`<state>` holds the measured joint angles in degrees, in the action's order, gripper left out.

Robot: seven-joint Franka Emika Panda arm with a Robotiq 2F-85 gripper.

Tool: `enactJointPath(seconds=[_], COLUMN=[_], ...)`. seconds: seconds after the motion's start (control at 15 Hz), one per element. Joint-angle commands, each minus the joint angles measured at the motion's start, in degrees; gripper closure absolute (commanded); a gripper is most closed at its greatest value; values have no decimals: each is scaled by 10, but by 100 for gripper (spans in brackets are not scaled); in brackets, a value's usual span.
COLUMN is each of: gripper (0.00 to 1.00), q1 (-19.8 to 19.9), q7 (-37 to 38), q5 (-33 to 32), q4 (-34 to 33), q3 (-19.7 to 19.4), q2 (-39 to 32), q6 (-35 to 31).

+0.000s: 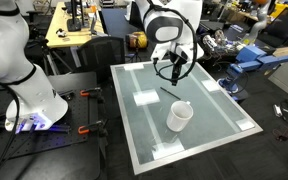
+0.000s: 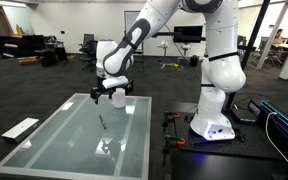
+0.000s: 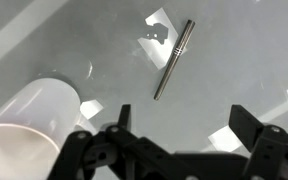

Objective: Take the black pen out of the white mug

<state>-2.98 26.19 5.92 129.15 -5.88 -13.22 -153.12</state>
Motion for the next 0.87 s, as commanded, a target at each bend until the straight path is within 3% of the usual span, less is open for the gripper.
enactJointPath(seconds=[0.0,0.2,0.27,0.8], gripper=[0,0,0,0], q1=[5,7,9,10], q7=[-1,1,-1,-1], q5=[11,9,1,1], q4=[33,46,22,24], q3=[10,14,13,13], q2=[61,87,53,51], q6=[14,11,2,1])
